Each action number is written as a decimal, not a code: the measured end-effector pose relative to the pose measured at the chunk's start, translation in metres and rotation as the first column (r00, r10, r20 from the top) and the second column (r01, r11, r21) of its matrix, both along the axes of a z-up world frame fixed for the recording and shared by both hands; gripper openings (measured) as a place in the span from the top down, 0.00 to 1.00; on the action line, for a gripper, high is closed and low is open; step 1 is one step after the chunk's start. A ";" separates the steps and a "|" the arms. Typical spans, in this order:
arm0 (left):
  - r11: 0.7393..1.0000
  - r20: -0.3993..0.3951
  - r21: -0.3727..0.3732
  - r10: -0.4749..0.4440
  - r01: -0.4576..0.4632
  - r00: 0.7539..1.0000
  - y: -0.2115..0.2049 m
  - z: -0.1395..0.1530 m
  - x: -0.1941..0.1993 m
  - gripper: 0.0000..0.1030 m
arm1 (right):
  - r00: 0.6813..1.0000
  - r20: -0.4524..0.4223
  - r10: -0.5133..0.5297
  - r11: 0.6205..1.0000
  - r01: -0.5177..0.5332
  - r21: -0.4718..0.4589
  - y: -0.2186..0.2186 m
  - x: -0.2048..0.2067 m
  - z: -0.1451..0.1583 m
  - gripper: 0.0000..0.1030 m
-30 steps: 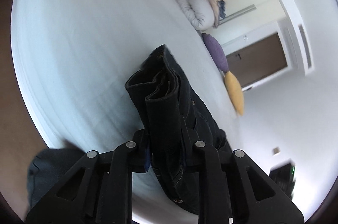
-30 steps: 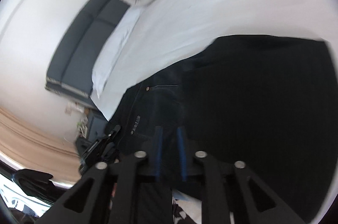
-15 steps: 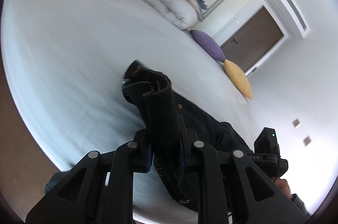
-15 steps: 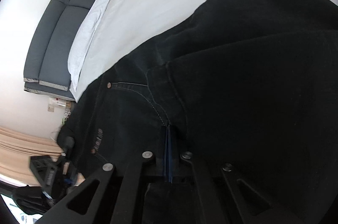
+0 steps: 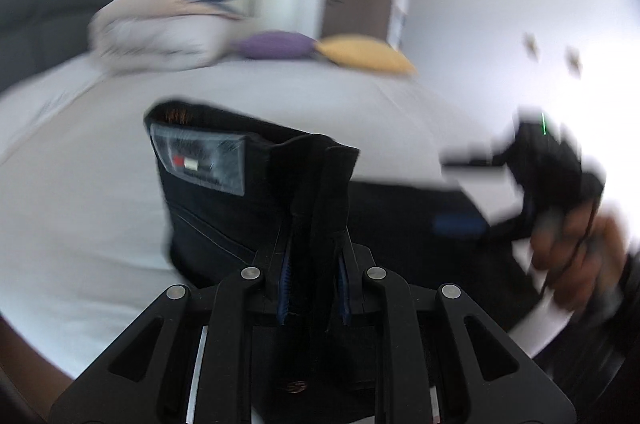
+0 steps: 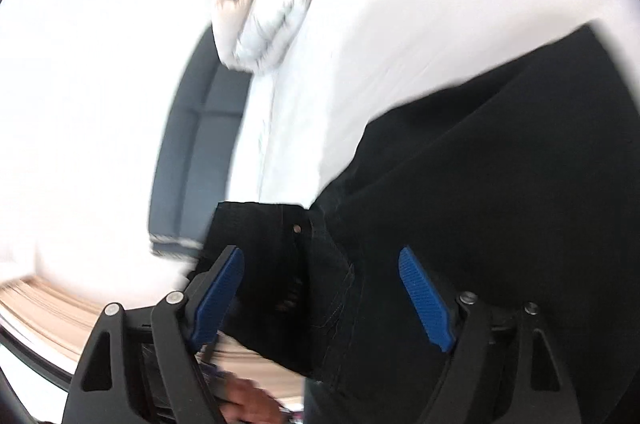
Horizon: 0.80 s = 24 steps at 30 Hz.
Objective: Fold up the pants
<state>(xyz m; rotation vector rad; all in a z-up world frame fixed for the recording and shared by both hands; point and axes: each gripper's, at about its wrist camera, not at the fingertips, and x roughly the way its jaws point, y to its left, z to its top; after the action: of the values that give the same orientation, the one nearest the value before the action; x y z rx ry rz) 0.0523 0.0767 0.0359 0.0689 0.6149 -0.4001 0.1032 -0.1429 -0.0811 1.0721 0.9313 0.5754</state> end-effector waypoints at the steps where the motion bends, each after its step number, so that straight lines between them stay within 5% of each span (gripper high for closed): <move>1: 0.997 -0.003 0.062 -0.046 0.046 0.999 -0.028 -0.010 -0.003 0.84 | 1.000 -0.010 -0.010 1.000 0.010 -0.008 -0.010 -0.003 -0.002 0.20; 7: 0.961 -0.074 0.229 -0.141 0.155 0.987 -0.099 -0.061 -0.018 0.84 | 0.999 -0.035 0.027 1.000 -0.027 -0.016 -0.023 -0.020 -0.020 0.20; 19: 0.931 0.020 0.316 -0.201 0.185 0.979 -0.116 -0.050 -0.059 0.84 | 0.982 -0.067 0.176 0.982 -0.180 -0.053 0.014 0.010 -0.020 0.22; 24: 0.896 0.036 0.376 -0.269 0.236 0.962 -0.134 -0.055 -0.077 0.84 | 0.981 -0.096 0.170 0.973 -0.182 -0.140 0.008 0.011 -0.025 0.75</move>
<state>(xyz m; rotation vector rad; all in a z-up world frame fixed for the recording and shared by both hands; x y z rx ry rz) -0.0246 -0.0572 -0.0188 0.5303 0.5899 -0.5269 0.1146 -0.1348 -0.1056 0.8911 1.1332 0.6006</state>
